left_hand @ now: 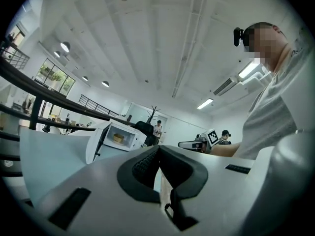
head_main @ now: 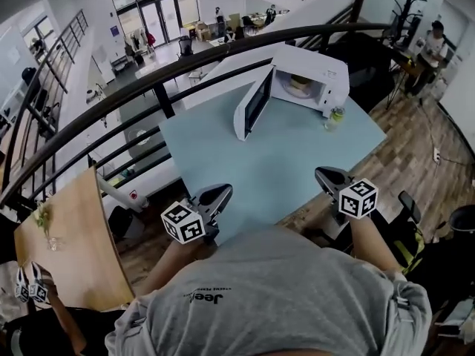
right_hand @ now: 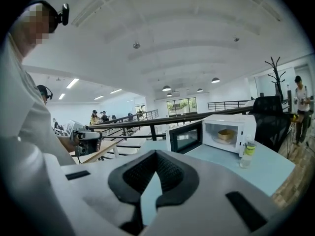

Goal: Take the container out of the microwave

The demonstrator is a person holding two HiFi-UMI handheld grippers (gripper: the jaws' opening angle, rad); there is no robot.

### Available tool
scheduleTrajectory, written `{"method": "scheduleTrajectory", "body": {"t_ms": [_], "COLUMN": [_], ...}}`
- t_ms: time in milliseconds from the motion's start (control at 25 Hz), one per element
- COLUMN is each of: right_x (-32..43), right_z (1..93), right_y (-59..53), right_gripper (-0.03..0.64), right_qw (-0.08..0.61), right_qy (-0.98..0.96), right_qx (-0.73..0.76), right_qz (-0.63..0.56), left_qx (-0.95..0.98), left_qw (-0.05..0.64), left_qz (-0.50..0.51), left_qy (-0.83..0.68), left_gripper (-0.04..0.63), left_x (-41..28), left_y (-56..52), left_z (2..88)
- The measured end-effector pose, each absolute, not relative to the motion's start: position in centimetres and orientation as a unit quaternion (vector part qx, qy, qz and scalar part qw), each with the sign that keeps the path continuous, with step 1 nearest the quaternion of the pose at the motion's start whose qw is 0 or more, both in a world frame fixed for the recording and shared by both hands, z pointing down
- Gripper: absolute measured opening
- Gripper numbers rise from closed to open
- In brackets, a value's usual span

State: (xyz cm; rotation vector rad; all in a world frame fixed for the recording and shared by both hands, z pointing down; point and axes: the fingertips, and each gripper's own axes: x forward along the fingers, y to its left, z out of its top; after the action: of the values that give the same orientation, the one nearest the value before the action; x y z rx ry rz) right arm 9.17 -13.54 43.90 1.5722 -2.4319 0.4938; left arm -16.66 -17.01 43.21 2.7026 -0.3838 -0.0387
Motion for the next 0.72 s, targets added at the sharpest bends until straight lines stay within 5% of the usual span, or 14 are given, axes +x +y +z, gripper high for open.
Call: {"method": "scheduleTrajectory", "body": {"t_ms": [720], "right_x": [28.1], "right_z": [52.3], "right_y": [-41.0], "right_gripper": [0.020], "right_qw": [0.183], "right_qy": [-0.835], "right_qx": [0.514], "right_qz": [0.075], "left_qx": [0.960], "left_qw": [0.164], "left_qz": [0.062], "left_qy": [-0.217], "left_gripper": [0.009], "left_x": [5.9], "left_y": [-33.5], "left_z": [45.6]}}
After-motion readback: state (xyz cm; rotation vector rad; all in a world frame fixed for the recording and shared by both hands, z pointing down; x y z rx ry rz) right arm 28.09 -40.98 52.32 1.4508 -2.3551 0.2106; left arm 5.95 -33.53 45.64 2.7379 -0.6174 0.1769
